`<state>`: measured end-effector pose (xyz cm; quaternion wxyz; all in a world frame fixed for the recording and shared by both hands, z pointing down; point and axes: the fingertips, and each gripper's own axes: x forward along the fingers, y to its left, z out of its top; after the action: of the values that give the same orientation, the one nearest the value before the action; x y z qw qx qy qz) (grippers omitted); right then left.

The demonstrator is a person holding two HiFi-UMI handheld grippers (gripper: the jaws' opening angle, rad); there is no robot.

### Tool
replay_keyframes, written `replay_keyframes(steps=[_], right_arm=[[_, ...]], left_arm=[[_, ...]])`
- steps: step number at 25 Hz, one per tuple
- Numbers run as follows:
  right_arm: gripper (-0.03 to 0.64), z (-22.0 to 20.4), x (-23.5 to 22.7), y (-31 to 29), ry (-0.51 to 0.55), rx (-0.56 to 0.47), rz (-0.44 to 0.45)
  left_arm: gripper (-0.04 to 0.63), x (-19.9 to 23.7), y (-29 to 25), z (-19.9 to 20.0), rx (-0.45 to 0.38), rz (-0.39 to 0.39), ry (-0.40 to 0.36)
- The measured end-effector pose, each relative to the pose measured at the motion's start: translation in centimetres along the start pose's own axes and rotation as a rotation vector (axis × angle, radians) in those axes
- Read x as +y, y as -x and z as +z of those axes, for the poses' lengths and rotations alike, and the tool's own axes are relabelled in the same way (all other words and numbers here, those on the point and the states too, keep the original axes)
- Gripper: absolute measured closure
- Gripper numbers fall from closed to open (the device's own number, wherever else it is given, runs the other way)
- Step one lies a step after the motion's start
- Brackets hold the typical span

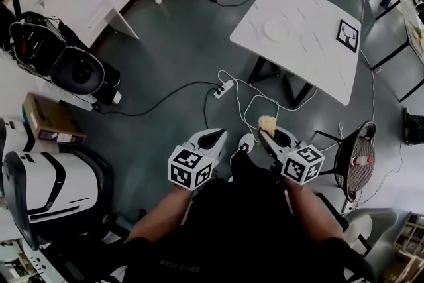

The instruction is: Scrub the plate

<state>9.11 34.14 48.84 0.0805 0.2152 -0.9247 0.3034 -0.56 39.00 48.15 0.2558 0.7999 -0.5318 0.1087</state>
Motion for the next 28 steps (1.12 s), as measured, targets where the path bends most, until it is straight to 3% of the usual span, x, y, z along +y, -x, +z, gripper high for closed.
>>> replay_keyframes(steps=[6,17,28], right_arm=[[0.511,3.9,-4.2,-3.7,-0.029,-0.013,0.007],[0.511,13.0,-11.8,-9.9,-0.042,-0.065,0.012],[0.511,15.0,-17.2,-8.3,-0.043,-0.107,-0.071]], left_arm=[[0.596,3.8,-4.2,3.8,0.013,0.022,-0.013],[0.595,8.2,-13.2,12.2,0.03,-0.008,-0.077],[0.596,8.2,-20.3,15.2,0.063,-0.1,-0.114]])
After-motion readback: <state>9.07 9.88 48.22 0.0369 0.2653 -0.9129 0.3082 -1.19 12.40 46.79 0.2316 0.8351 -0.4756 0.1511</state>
